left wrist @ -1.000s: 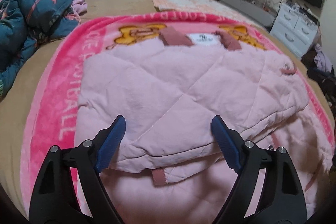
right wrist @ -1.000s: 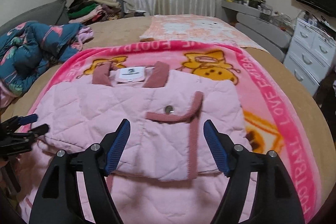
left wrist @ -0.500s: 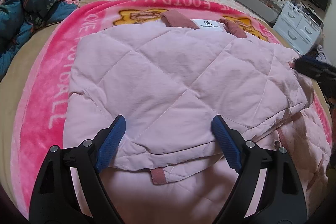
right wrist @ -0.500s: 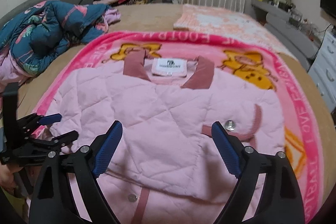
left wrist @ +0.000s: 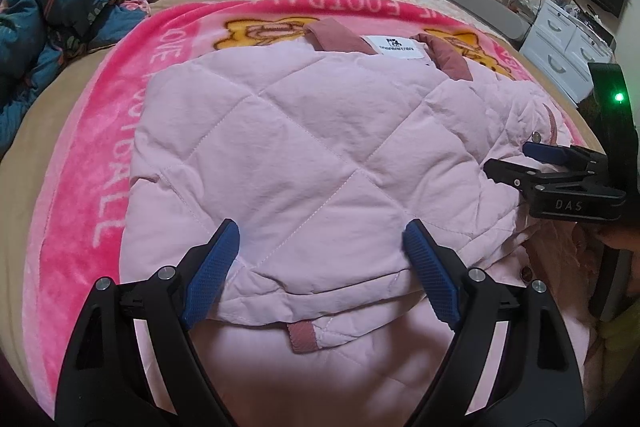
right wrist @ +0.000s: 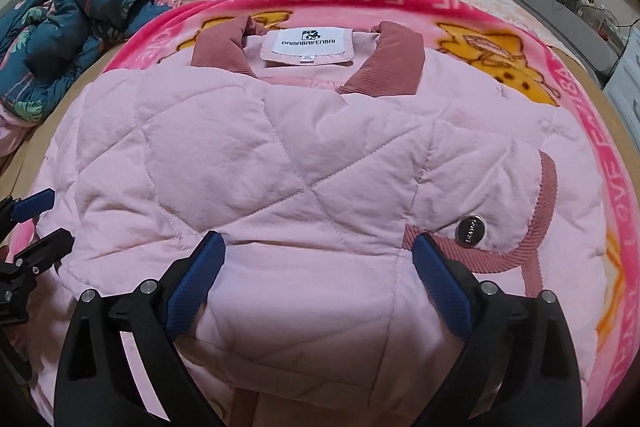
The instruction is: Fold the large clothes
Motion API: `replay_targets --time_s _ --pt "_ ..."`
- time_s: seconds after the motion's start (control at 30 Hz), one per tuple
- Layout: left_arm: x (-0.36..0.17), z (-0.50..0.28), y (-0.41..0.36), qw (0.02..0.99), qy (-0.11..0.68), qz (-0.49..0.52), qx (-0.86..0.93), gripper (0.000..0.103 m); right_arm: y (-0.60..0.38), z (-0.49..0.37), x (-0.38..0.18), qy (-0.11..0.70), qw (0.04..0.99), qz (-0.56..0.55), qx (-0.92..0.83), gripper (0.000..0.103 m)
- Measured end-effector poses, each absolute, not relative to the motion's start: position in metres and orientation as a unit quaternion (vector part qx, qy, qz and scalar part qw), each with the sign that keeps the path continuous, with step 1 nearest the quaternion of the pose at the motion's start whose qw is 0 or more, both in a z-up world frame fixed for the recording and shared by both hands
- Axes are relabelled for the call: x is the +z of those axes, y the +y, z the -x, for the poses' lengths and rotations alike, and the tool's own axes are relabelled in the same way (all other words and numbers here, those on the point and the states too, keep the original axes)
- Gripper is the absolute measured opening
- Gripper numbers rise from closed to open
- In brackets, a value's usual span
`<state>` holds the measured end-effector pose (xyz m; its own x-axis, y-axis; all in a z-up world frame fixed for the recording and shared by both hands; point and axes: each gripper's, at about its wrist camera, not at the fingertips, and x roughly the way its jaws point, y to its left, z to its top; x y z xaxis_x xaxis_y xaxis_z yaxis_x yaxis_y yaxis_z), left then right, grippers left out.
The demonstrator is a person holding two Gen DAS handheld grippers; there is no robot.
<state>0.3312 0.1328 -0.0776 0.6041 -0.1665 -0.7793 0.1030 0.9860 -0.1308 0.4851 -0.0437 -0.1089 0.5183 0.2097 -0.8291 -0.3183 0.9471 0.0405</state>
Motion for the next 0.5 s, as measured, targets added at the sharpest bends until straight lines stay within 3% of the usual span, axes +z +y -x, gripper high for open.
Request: replay_targets --time_s 0.5 --pt "-0.071 -0.332 0.132 0.893 0.442 0.038 -0.074 0.079 -0.050 -0.474 -0.099 0.461 0.875 0.045 0.143 0.097"
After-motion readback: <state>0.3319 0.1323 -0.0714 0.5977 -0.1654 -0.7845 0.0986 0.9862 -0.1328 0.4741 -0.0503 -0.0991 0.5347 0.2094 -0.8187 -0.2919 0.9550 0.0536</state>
